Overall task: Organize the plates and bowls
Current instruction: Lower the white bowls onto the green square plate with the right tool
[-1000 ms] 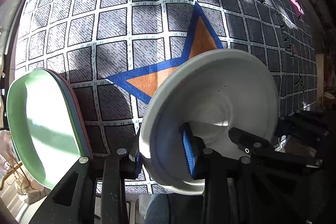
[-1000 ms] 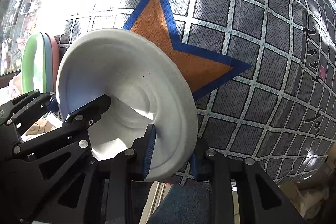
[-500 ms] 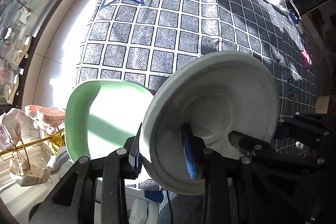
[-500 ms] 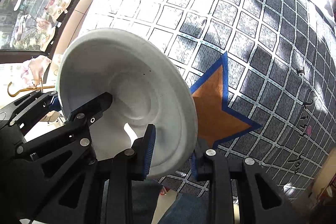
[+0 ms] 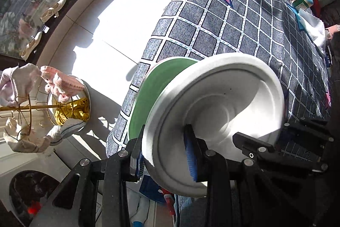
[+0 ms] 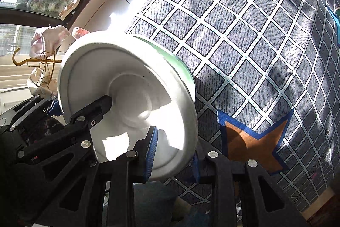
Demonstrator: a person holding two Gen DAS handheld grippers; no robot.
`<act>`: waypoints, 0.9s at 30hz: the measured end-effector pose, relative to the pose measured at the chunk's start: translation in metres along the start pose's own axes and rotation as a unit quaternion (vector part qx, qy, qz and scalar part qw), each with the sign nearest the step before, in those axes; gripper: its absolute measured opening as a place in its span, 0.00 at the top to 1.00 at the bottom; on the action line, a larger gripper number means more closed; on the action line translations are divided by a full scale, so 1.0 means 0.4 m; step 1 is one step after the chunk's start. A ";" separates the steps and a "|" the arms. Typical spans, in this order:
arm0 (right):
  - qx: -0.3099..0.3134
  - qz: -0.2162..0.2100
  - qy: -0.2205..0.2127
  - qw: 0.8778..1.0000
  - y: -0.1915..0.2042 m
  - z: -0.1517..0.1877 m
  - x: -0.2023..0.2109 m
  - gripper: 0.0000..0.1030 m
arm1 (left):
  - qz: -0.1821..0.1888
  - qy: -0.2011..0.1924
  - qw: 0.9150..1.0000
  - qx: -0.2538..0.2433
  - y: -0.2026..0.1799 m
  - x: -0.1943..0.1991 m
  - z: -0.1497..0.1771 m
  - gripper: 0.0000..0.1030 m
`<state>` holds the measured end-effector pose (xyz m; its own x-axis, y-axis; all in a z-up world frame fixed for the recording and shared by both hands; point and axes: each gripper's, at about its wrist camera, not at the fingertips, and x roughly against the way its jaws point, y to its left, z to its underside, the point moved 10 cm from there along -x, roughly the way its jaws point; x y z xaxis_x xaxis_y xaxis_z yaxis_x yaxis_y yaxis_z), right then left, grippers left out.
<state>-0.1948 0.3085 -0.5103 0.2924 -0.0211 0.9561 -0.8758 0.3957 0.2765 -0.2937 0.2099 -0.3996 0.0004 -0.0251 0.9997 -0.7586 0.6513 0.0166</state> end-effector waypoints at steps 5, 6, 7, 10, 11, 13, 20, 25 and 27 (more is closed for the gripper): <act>0.004 0.007 0.005 1.000 0.024 -0.017 -0.025 0.69 | -0.001 0.004 1.000 0.013 0.033 -0.019 0.005 0.67; 0.006 0.008 0.004 1.000 0.026 -0.020 -0.027 0.69 | -0.001 0.003 1.000 0.014 0.037 -0.021 0.004 0.67; 0.008 0.008 0.003 1.000 0.026 -0.020 -0.026 0.69 | -0.001 0.003 1.000 0.016 0.041 -0.024 0.002 0.67; 0.008 0.017 -0.002 1.000 0.038 -0.036 -0.036 0.69 | -0.006 0.002 1.000 0.019 0.048 -0.028 -0.004 0.65; 0.004 0.013 -0.004 1.000 0.042 -0.042 -0.038 0.69 | -0.007 0.002 1.000 0.020 0.050 -0.029 -0.005 0.64; -0.002 0.008 -0.005 1.000 0.037 -0.039 -0.035 0.68 | -0.002 0.005 1.000 0.023 0.051 -0.031 -0.006 0.62; -0.033 0.033 -0.015 0.999 -0.057 -0.002 0.009 0.33 | -0.020 0.000 1.000 0.024 0.067 -0.026 -0.006 0.23; -0.069 0.004 -0.028 0.997 -0.093 0.026 0.028 0.00 | -0.039 -0.013 0.999 0.013 0.086 -0.009 -0.010 0.00; -0.072 0.005 -0.033 0.997 -0.096 0.037 0.033 0.00 | -0.044 -0.012 0.999 0.003 0.081 -0.006 -0.008 0.00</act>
<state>-0.1632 0.2796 -0.5069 0.2538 -0.0744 0.9644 -0.8129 0.5239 0.2544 -0.3162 0.2337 -0.4013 0.0518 -0.0996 0.9937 -0.7607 0.6407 0.1039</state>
